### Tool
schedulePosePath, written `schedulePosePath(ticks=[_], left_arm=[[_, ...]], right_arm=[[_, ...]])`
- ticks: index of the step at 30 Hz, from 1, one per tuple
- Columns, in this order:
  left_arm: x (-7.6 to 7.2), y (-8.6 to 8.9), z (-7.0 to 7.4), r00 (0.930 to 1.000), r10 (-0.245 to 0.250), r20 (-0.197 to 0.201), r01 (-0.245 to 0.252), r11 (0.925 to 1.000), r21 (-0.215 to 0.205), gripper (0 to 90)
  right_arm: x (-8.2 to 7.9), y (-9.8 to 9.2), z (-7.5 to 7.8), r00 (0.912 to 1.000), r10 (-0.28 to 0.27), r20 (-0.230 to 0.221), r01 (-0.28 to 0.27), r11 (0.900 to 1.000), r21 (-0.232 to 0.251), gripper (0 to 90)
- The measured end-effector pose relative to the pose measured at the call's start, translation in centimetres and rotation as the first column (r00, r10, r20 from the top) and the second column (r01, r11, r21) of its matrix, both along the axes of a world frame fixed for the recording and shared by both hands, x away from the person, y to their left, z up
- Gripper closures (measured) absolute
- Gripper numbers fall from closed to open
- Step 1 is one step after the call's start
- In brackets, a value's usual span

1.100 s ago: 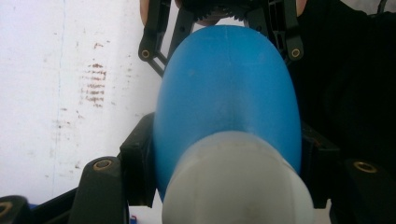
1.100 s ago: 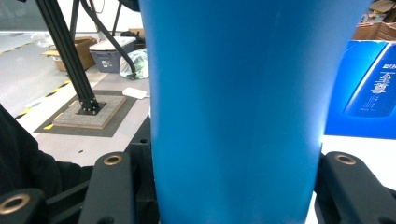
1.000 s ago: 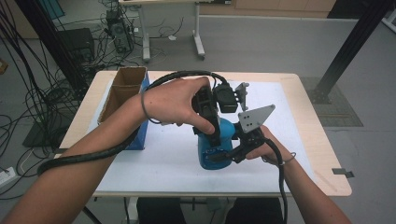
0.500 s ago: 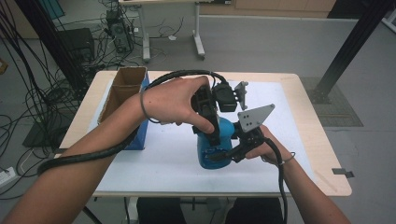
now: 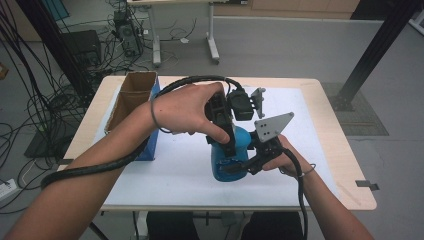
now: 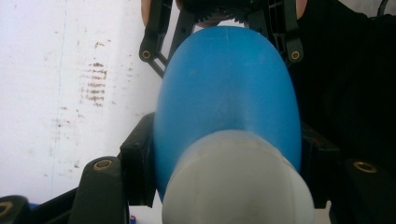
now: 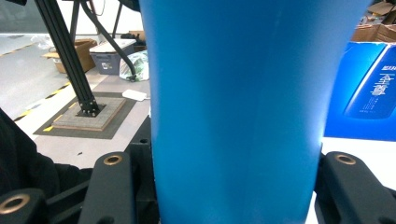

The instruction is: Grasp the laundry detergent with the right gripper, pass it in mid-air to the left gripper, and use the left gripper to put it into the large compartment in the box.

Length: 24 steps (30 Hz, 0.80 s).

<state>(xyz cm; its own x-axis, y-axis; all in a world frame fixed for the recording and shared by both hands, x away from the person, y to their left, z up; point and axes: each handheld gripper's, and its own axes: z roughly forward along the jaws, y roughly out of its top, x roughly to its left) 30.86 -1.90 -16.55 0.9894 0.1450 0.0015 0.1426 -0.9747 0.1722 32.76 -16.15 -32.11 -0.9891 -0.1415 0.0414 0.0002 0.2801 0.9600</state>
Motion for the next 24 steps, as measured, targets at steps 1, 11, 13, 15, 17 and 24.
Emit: schedulePosePath(ticks=[1,11,13,15,17,24], left_arm=[[0.0,0.02,-0.04,1.0,0.001,0.001,-0.001,1.0,0.001,37.7],[0.03,0.01,0.03,1.0,0.003,0.008,-0.003,1.0,-0.001,37.8],[0.01,-0.03,-0.01,0.9999,0.006,0.011,-0.005,1.0,-0.004,37.8],[-0.01,-0.07,-0.02,0.9999,0.005,0.012,-0.005,1.0,0.004,37.8],[-0.07,-0.11,-0.01,0.9998,0.005,0.018,-0.005,1.0,0.001,37.8],[-0.05,-0.22,0.09,0.9997,0.01,0.021,-0.01,0.9999,0.007,37.9]], right_arm=[[0.01,0.01,-0.01,1.0,0.0,0.0,0.0,1.0,-0.001,44.2],[0.11,0.08,-0.04,1.0,0.0,-0.002,0.0,1.0,0.005,44.1],[0.15,0.03,-0.04,1.0,0.0,0.0,0.0,1.0,0.004,44.1],[0.16,0.0,-0.04,1.0,0.001,0.001,-0.001,1.0,0.002,44.1],[0.17,0.0,-0.07,1.0,0.0,0.004,0.0,1.0,0.003,44.0],[0.25,-0.03,-0.08,1.0,-0.003,0.008,0.002,1.0,0.012,43.8]])
